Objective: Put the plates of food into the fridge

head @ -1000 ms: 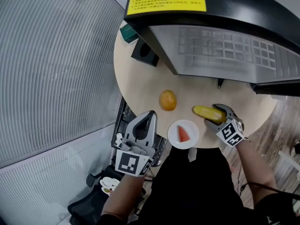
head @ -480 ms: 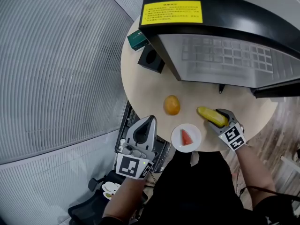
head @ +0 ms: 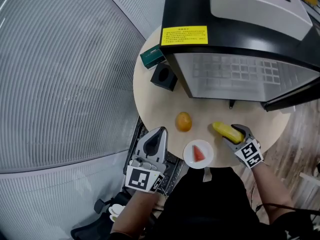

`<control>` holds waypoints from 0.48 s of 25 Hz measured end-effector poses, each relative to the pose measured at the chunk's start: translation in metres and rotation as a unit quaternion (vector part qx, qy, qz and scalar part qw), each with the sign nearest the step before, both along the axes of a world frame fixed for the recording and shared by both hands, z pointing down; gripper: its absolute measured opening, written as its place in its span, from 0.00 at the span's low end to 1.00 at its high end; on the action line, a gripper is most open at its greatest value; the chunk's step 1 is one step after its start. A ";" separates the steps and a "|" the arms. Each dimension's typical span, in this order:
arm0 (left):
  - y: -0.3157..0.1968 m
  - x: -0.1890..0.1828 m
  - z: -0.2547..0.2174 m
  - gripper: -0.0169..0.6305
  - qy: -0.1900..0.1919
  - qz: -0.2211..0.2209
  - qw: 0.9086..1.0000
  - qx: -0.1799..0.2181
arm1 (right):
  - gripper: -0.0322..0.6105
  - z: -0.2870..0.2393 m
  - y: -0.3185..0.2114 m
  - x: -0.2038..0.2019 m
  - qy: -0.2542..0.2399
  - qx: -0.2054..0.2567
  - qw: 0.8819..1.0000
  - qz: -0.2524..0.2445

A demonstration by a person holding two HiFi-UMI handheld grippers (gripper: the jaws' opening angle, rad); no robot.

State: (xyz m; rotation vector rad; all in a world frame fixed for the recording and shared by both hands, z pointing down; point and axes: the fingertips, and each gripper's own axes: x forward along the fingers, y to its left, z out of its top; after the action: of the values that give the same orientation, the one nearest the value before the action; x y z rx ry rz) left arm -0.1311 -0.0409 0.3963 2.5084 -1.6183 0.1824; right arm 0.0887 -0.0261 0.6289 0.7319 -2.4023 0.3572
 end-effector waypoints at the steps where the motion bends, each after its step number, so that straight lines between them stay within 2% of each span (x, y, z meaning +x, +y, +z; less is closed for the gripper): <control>1: 0.001 -0.001 -0.003 0.03 0.000 0.000 1.000 0.002 | 0.45 -0.006 0.000 0.000 -0.003 0.003 1.000 0.002; 12: 0.005 -0.017 -0.034 0.03 0.010 -0.018 0.999 0.033 | 0.45 -0.070 -0.014 -0.006 -0.033 0.039 0.998 0.040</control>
State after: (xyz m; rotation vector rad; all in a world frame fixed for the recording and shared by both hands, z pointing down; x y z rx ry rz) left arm -0.1479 -0.0356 0.3624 2.5189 -1.6878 0.0997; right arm 0.0824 -0.0399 0.5589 0.8647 -2.4655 0.3267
